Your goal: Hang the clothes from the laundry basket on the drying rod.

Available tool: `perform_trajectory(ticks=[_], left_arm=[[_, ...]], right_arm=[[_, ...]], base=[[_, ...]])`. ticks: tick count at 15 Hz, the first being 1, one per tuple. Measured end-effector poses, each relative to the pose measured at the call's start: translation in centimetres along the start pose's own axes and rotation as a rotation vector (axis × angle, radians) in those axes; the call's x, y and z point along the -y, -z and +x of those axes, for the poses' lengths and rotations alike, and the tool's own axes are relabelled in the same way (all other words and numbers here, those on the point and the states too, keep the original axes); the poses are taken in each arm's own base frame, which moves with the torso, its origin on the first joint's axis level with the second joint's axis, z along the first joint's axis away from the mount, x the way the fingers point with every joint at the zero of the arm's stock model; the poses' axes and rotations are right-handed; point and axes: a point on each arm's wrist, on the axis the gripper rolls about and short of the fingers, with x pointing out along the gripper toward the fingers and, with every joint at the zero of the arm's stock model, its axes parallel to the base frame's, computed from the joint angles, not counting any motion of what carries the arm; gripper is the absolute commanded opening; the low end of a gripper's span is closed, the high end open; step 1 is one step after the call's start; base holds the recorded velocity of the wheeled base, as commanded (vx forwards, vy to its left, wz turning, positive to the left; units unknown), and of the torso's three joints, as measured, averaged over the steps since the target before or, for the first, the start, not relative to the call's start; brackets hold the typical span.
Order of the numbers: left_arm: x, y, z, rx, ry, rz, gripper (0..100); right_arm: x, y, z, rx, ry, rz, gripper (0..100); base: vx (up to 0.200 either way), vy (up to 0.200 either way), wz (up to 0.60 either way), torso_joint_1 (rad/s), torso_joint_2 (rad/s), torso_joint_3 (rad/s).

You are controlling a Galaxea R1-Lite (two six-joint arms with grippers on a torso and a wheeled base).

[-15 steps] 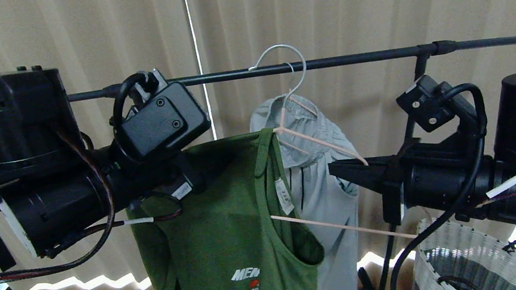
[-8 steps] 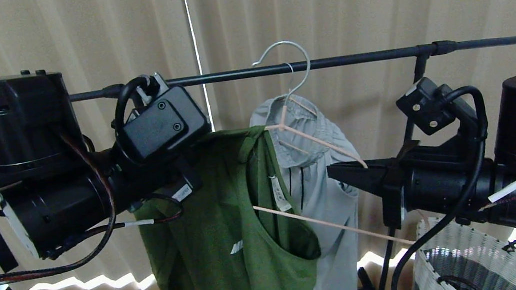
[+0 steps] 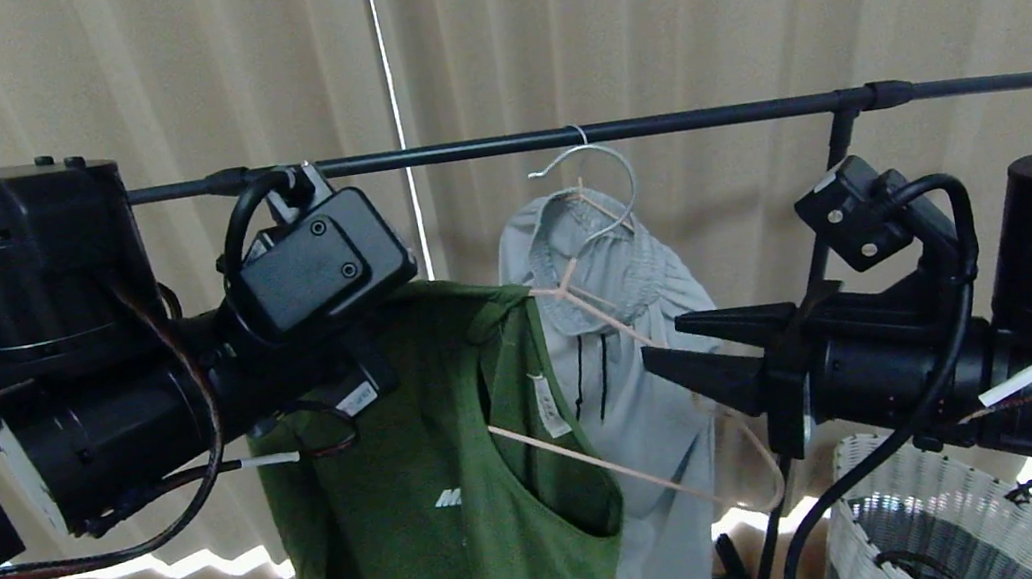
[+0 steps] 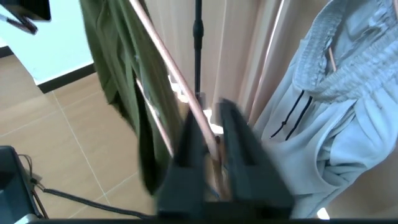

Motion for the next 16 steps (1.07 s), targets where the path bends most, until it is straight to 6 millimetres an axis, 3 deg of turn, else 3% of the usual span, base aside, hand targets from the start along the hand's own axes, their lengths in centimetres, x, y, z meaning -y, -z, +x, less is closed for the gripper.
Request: perform_trajectory(ticks=[3,6,11,16], left_arm=[[-0.4,0.5,-0.1,-0.122,-0.104,-0.011,0],[-0.6,0.8,0.0,-0.220,-0.210,-0.131,0],[-1.7,-0.4,0.1,-0.172,-0.275,-0.306,0],[-2.7,-2.6,0.0,-0.076,-0.300,-0.408,0]], right_arm=[[0.1,1.1,-0.3,-0.003,0.012,0.001,100],[0.2,2.1,-0.7,0.035,0.013,-0.039,100],[0.3,3.7,-0.3,-0.021,0.014,-0.035,100],[0.1,3.8,0.9,-0.032,0.044,-0.038,100]], base=[[0.000,0.000,0.00,0.000,0.00,0.000],[0.000,0.000,0.00,0.000,0.00,0.000],[0.000,0.000,0.00,0.000,0.00,0.000],[0.000,0.000,0.00,0.000,0.00,0.000]])
